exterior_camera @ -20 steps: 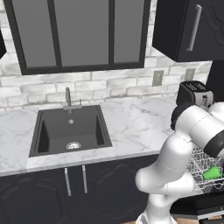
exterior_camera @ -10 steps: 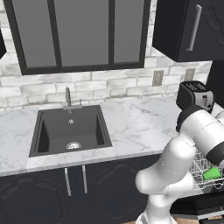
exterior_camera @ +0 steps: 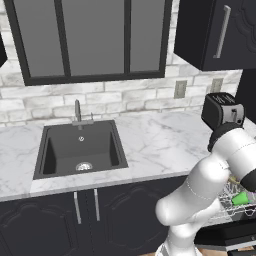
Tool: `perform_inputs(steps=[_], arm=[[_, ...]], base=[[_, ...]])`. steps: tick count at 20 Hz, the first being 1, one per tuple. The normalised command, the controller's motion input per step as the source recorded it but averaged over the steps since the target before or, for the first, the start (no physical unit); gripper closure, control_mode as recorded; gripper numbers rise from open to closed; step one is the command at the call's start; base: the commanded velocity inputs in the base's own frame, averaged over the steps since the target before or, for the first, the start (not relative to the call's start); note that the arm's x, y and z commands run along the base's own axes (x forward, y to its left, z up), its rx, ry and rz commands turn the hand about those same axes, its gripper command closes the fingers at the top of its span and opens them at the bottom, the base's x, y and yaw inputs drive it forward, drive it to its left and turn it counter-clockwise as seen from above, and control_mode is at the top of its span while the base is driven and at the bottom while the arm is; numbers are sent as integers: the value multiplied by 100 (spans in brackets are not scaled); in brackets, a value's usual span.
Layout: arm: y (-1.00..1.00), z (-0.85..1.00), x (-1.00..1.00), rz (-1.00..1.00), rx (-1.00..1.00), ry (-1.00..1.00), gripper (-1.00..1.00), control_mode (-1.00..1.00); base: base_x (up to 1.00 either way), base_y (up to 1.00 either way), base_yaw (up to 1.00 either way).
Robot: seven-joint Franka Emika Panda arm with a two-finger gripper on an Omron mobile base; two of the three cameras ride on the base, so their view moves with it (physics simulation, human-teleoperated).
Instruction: Pick up the cup and bowl from the counter, place them in the dishwasher, and close the dishwasher door.
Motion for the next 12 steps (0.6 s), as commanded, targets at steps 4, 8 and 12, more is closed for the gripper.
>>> perform_inputs(steps=[4,8,12], arm=[[1,-32,-5,6,0,0,100,-100],[0,-30,-8,5,0,0,100,-100],[0,-33,-10,4,0,0,100,-100]], base=[[0,0,0],[0,0,0],[0,0,0]])
